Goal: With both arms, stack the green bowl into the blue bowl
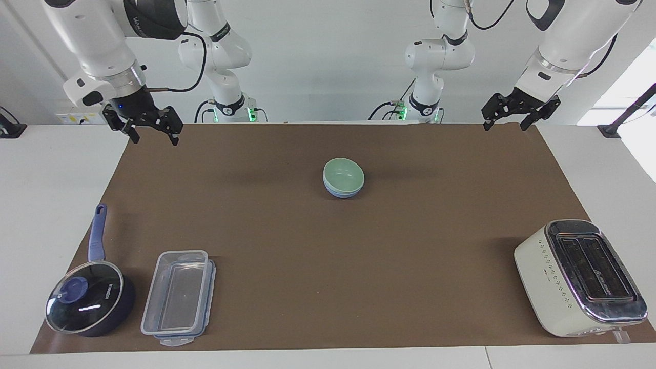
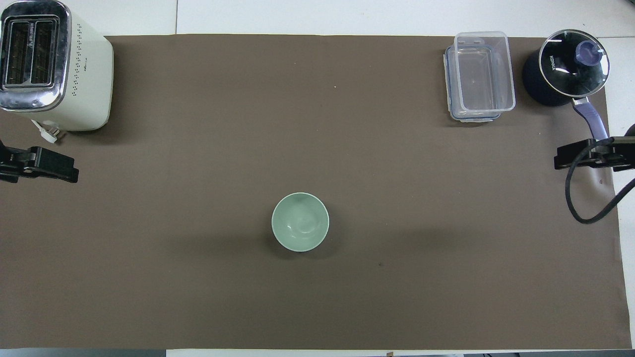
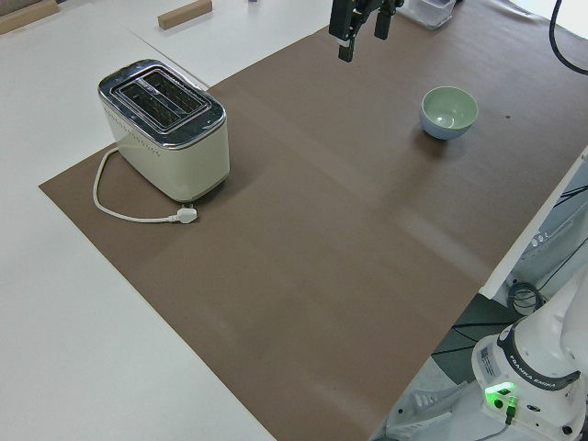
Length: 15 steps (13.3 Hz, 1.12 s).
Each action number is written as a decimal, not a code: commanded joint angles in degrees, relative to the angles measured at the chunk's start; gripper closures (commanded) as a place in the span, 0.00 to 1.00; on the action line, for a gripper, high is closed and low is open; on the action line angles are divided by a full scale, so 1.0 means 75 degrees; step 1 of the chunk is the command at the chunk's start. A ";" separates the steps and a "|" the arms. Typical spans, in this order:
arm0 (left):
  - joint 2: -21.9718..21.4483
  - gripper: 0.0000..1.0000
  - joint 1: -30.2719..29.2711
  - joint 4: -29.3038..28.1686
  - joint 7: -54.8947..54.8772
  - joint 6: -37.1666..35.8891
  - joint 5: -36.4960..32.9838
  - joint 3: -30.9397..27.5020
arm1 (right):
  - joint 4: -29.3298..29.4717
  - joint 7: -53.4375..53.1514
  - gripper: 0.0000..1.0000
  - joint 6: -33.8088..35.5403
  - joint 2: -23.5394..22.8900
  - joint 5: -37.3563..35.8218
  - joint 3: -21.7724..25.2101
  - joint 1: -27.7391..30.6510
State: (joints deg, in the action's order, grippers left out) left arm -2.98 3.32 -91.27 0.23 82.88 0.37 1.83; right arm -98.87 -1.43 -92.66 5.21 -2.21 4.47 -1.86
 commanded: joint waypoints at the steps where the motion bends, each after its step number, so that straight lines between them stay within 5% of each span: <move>1: -0.0153 0.00 -0.0033 -0.0136 0.0039 -0.0024 -0.0037 -0.0022 | 0.0208 0.0319 0.00 0.0400 0.0044 -0.0256 0.0002 0.0142; 6: -0.0153 0.00 -0.0033 -0.0136 0.0039 -0.0024 -0.0037 -0.0022 | 0.0854 0.0099 0.00 0.0776 -0.0225 -0.0386 -0.0642 0.0611; 15: -0.0153 0.00 -0.0033 -0.0136 0.0039 -0.0024 -0.0037 -0.0022 | 0.1569 -0.0758 0.00 0.1175 -0.0741 0.0213 -0.0655 0.0588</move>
State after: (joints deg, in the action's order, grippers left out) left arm -2.98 3.29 -91.26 0.23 82.88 0.37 1.72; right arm -90.56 -6.50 -85.69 1.96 -1.02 0.48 1.38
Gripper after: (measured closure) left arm 0.000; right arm 0.013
